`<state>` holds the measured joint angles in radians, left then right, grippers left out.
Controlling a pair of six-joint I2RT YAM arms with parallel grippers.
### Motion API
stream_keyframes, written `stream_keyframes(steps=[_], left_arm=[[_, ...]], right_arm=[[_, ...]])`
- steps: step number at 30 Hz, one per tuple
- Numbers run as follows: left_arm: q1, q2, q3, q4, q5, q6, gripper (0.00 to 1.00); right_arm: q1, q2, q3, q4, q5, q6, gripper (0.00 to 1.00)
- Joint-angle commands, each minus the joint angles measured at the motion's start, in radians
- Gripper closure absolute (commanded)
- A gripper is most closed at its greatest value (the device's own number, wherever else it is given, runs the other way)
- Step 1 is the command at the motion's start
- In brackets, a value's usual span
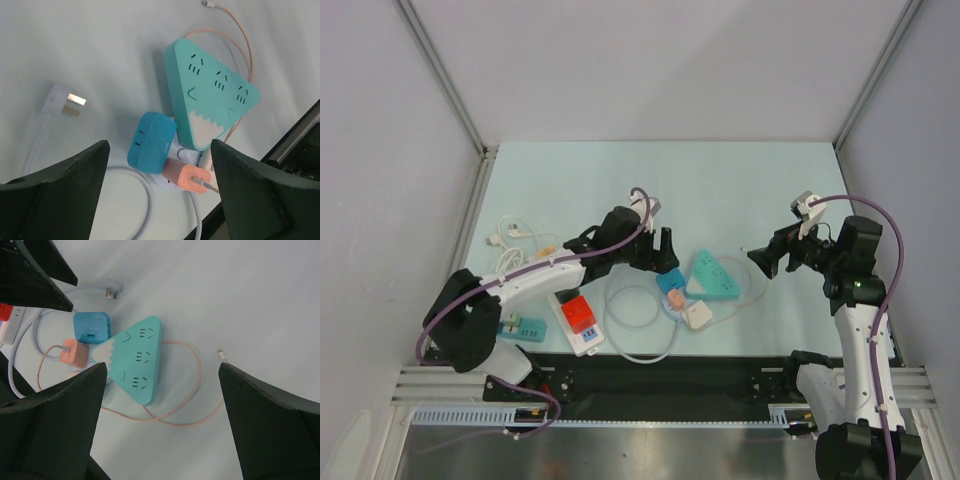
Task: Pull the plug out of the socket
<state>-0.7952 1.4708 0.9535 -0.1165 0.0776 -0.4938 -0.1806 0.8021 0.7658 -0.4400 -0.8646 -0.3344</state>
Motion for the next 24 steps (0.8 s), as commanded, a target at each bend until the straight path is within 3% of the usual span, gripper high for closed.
stream_keyframes(steps=[1, 6, 9, 21, 24], left_arm=[[0.047, 0.060, 0.014, 0.097, 0.253, 0.106, 0.13], [0.063, 0.163, 0.085, 0.042, 0.363, 0.161, 0.22], [0.063, 0.192, 0.106, 0.021, 0.350, 0.176, 0.23], [0.063, 0.279, 0.156, -0.041, 0.353, 0.213, 0.47], [0.063, 0.287, 0.160, -0.057, 0.355, 0.227, 0.48]], right_arm=[[-0.003, -0.004, -0.006, 0.006, -0.007, -0.011, 0.00], [-0.003, -0.004, -0.010, 0.007, -0.008, -0.014, 0.00], [-0.002, -0.004, -0.010, 0.004, -0.008, -0.017, 0.00], [-0.003, -0.003, -0.010, 0.004, -0.008, -0.020, 0.00], [-0.003, -0.001, -0.010, 0.004, -0.007, -0.020, 0.00]])
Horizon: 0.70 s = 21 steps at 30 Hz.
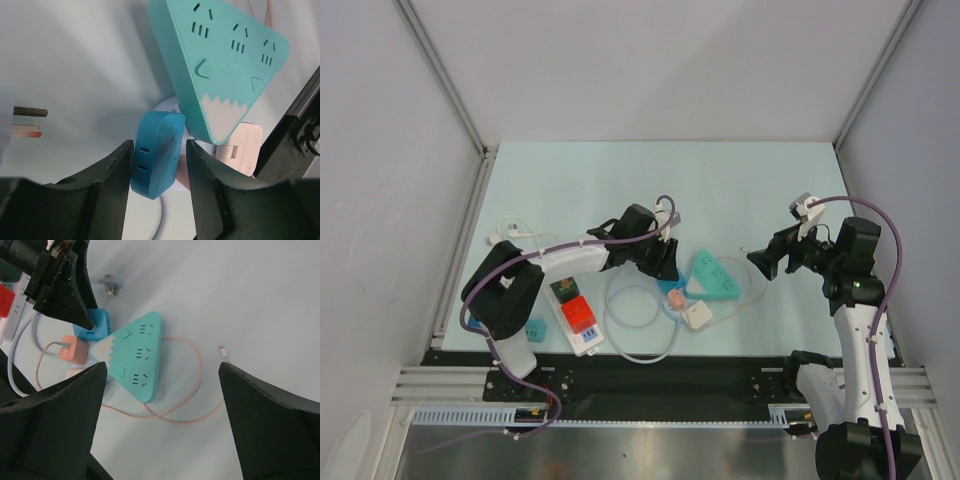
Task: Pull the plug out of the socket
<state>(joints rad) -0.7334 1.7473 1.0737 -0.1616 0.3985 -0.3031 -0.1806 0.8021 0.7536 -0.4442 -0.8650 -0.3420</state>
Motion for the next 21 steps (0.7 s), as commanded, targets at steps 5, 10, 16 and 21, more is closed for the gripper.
stream_keyframes(steps=[5, 10, 16, 21], left_arm=[[0.000, 0.017, 0.046, -0.022, 0.074, 0.053, 0.50], [0.000, 0.037, 0.054, -0.049, 0.088, 0.076, 0.49], [0.000, 0.047, 0.068, -0.062, 0.103, 0.082, 0.58], [0.000, 0.020, 0.084, -0.061, 0.073, 0.071, 1.00]], right_arm=[[-0.003, 0.002, 0.003, 0.009, -0.003, -0.012, 0.00], [-0.005, 0.002, 0.001, 0.009, -0.003, -0.012, 0.00], [-0.008, 0.002, 0.001, 0.010, 0.000, -0.012, 0.00], [-0.011, 0.002, 0.000, 0.012, -0.002, -0.012, 0.00]])
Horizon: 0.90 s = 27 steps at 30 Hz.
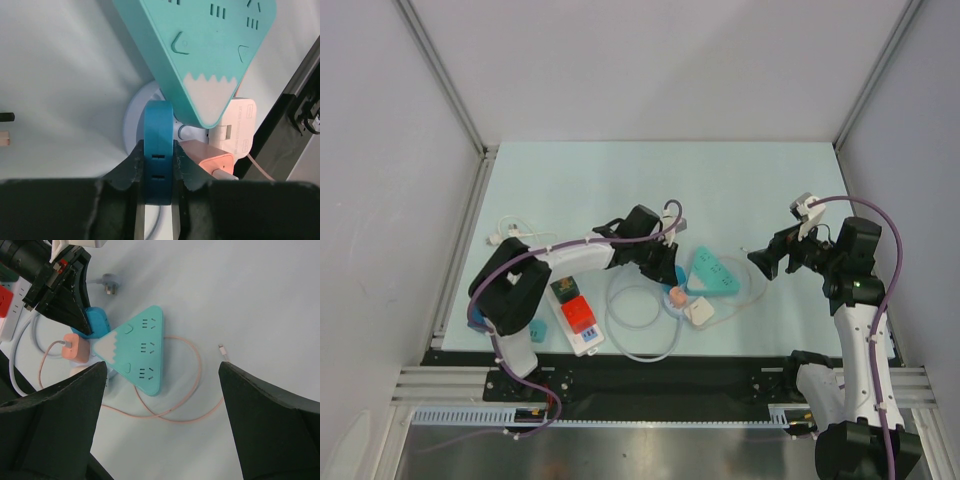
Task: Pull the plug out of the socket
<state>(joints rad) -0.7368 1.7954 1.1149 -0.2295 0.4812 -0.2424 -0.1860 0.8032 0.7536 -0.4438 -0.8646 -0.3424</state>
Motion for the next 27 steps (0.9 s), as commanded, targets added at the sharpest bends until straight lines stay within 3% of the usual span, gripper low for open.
stream_keyframes(steps=[1, 4, 11, 13, 19, 22, 27], left_arm=[[0.004, -0.039, 0.042, 0.010, -0.021, 0.006, 1.00], [0.004, -0.085, 0.031, 0.057, -0.024, -0.043, 1.00], [0.004, -0.162, -0.098, 0.373, -0.006, -0.291, 1.00], [-0.001, -0.172, -0.112, 0.444, -0.016, -0.304, 1.00], [-0.027, -0.185, -0.081, 0.455, -0.061, -0.198, 1.00], [-0.047, -0.200, -0.073, 0.418, -0.082, -0.075, 1.00], [-0.076, -0.272, -0.108, 0.366, -0.105, 0.130, 1.00]], right_arm=[[-0.006, 0.001, 0.000, 0.011, -0.004, -0.012, 0.00], [-0.006, 0.002, -0.002, 0.013, -0.010, -0.010, 0.00], [0.014, 0.045, -0.010, 0.024, -0.062, 0.019, 0.00], [0.028, 0.070, -0.010, 0.028, -0.071, 0.034, 0.00], [0.083, 0.171, 0.000, 0.022, -0.093, 0.031, 0.00], [0.102, 0.204, 0.004, 0.007, -0.083, -0.042, 0.00], [0.083, 0.254, 0.119, -0.100, -0.132, -0.299, 0.01]])
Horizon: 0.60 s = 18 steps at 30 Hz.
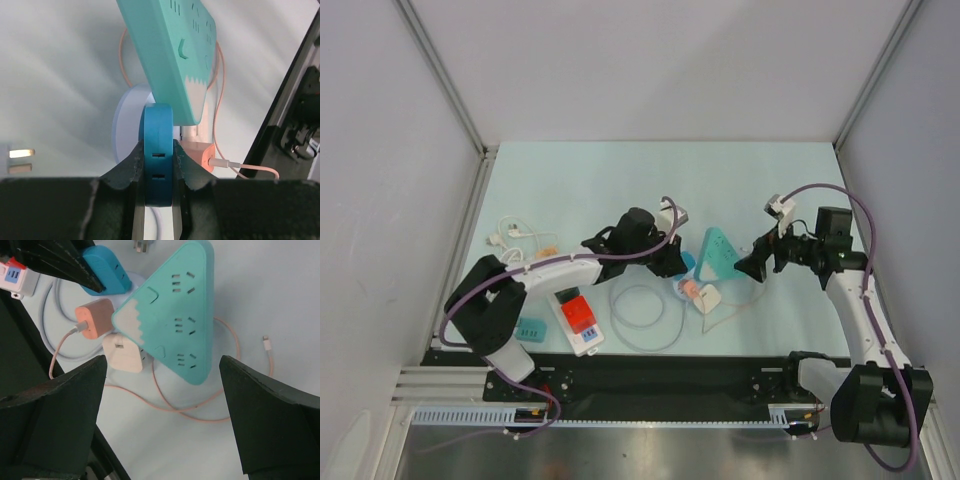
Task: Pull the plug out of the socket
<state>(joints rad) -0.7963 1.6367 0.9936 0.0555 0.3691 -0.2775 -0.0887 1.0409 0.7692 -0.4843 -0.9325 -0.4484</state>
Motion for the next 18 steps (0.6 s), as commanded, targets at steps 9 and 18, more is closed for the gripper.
stream_keyframes(steps=[9, 18], left_arm=[[-0.018, -0.227, -0.064, 0.142, 0.090, 0.274, 1.00], [-0.026, -0.316, -0.141, 0.204, 0.128, 0.350, 1.00]], right_arm=[[0.012, 0.235, 0.248, -0.358, -0.242, -0.552, 0.00], [0.147, 0.254, 0.222, -0.358, -0.244, -0.544, 0.00]])
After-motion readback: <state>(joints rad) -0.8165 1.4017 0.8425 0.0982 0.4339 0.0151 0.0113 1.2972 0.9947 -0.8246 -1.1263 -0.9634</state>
